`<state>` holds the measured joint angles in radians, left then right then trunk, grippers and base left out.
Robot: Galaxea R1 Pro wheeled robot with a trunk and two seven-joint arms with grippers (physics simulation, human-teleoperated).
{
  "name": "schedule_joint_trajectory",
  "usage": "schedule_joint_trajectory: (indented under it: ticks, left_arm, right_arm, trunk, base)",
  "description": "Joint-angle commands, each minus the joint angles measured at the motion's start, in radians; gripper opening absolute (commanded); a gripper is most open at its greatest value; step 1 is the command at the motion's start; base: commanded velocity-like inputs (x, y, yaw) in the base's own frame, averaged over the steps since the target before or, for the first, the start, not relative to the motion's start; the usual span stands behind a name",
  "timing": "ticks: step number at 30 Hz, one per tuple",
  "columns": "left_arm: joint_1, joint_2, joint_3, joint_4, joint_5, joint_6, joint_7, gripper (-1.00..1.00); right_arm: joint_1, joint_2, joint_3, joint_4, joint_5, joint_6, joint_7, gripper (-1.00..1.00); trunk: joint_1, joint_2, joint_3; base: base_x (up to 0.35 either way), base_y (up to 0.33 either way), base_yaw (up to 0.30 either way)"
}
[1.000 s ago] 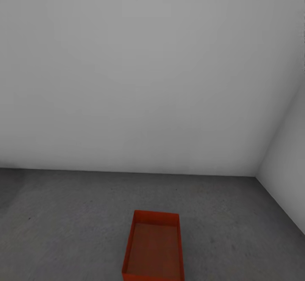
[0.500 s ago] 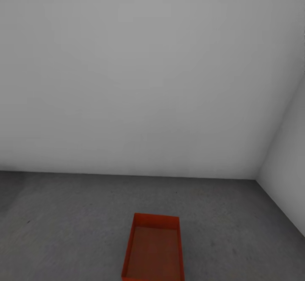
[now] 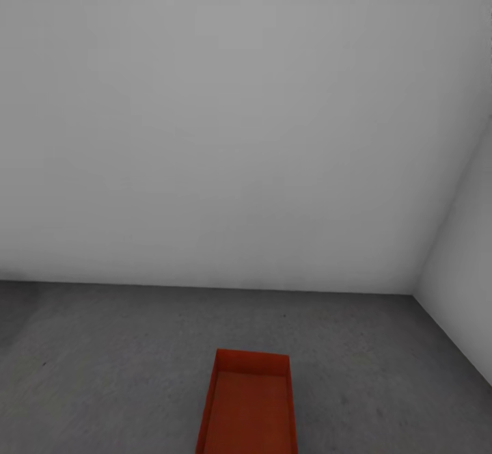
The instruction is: Move the two storage containers from the living room to the garage. In the garage, place one container on the floor and stack the other container on top of it (either order is fine).
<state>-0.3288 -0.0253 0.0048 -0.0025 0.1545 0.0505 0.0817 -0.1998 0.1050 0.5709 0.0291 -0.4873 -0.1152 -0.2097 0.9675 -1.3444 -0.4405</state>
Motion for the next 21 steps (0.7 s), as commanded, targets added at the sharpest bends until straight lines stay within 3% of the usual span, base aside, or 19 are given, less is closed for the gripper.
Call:
schedule_joint_trajectory:
  ticks: [1, 21]
  left_arm:
    - [-0.001, -0.001, 0.0, 0.0, 0.007, 0.003, 0.003, 1.0]
    - [0.0, 0.0, 0.0, 0.001, 0.012, 0.006, 0.001, 1.0]
  right_arm:
    - [-0.001, 0.001, 0.008, 0.003, -0.01, -0.006, 0.0, 1.0]
    - [-0.001, 0.001, 0.009, 0.002, -0.008, -0.002, 0.0, 1.0]
  trunk:
    - [0.0, -0.001, 0.0]
    - [0.0, -0.001, 0.001]
  base:
    - [0.0, 0.0, 0.0]
    - [0.0, 0.0, 0.0]
